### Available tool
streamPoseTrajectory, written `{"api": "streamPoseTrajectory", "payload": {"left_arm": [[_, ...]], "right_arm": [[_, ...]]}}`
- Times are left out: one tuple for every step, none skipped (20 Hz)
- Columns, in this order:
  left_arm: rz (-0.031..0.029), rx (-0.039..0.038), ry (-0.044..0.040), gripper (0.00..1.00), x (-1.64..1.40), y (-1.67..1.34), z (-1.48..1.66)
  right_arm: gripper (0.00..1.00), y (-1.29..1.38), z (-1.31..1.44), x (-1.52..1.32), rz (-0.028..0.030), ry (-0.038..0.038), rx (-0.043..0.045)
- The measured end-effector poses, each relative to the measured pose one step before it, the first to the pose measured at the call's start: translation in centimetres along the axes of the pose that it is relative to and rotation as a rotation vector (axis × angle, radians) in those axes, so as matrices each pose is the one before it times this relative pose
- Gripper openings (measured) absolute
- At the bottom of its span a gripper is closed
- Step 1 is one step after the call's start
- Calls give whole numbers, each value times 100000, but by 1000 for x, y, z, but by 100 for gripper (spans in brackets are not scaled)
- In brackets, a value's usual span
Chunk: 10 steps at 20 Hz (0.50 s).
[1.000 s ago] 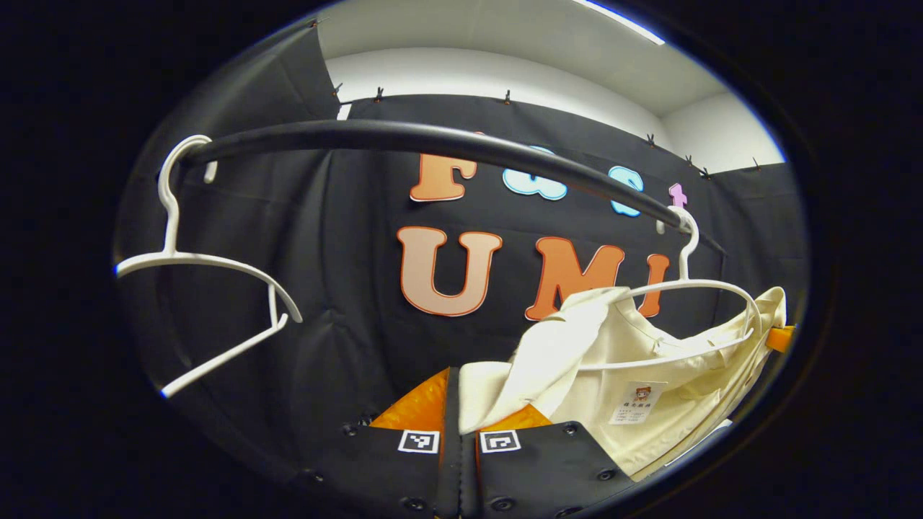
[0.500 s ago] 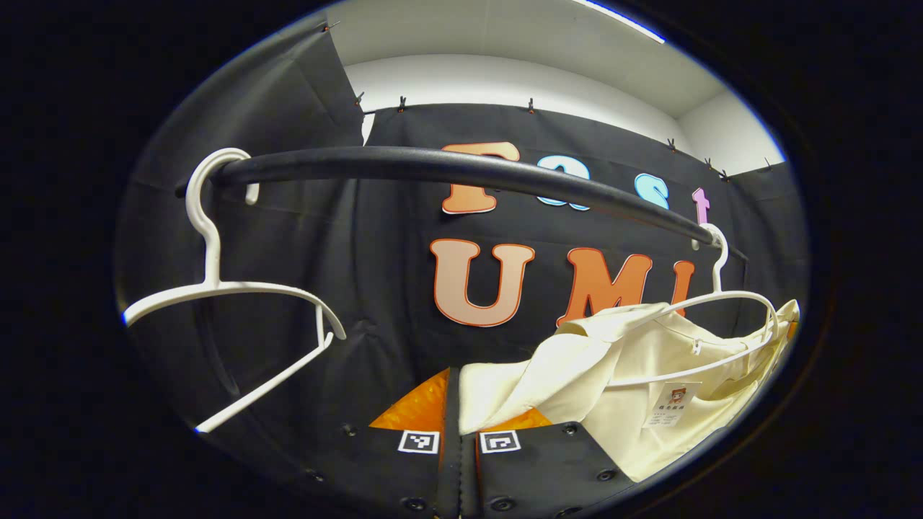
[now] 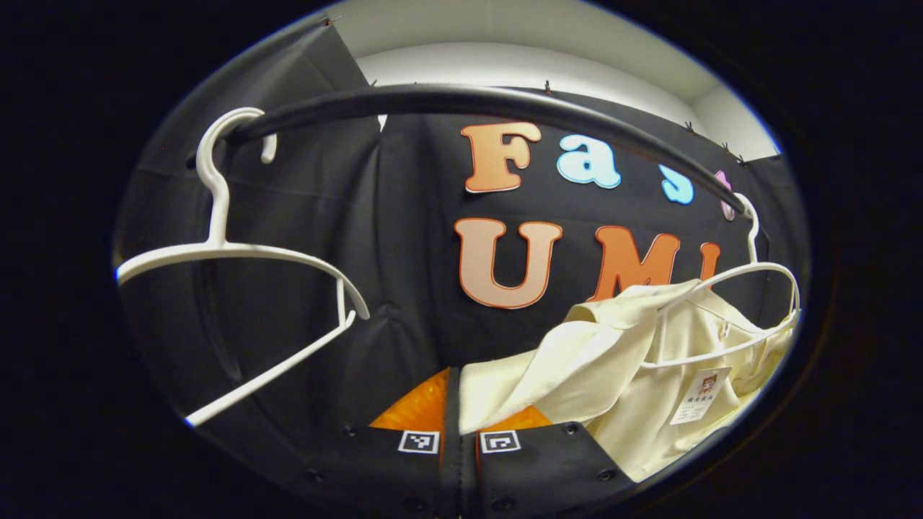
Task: Grasp the clothes on the hanger with both hands and then place them into the laundry hamper below.
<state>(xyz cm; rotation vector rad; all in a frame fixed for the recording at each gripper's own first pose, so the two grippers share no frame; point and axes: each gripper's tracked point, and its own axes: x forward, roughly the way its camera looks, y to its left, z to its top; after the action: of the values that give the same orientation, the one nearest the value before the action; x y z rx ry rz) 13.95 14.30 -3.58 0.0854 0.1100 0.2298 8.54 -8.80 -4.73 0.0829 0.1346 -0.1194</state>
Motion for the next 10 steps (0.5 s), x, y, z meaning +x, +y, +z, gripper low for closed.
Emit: {"api": "streamPoseTrajectory", "payload": {"left_arm": [[368, -922, 1220, 7, 114, 140, -679], [452, -52, 1000, 7, 67, 88, -541], [590, 747, 517, 7, -91, 113, -489], [699, 1014, 560, 7, 85, 51, -405], [578, 964, 1023, 6, 37, 122, -527], [349, 285, 1469, 6, 186, 134, -604], [273, 8, 1413, 7, 176, 137, -622], [187, 109, 1006, 9, 97, 186, -617], [306, 595, 898, 7, 54, 115, -591], [313, 629, 1024, 7, 27, -402, -252]], "right_arm": [[0, 35, -661, 192, 135, 885, 598], [0, 67, -567, 220, -8, 747, 567], [0, 32, -558, 169, -197, 769, 500], [0, -69, -579, 323, 9, 991, 672], [0, -16, -601, 310, -130, 1232, 685], [0, -96, -761, 223, -39, 1432, 627], [0, -27, -760, 181, -17, 1370, 423], [0, -96, -742, 110, -25, 1218, 130], [0, -29, -805, 131, 72, 1203, -95], [0, -115, -717, 94, 60, 1209, -222]]}}
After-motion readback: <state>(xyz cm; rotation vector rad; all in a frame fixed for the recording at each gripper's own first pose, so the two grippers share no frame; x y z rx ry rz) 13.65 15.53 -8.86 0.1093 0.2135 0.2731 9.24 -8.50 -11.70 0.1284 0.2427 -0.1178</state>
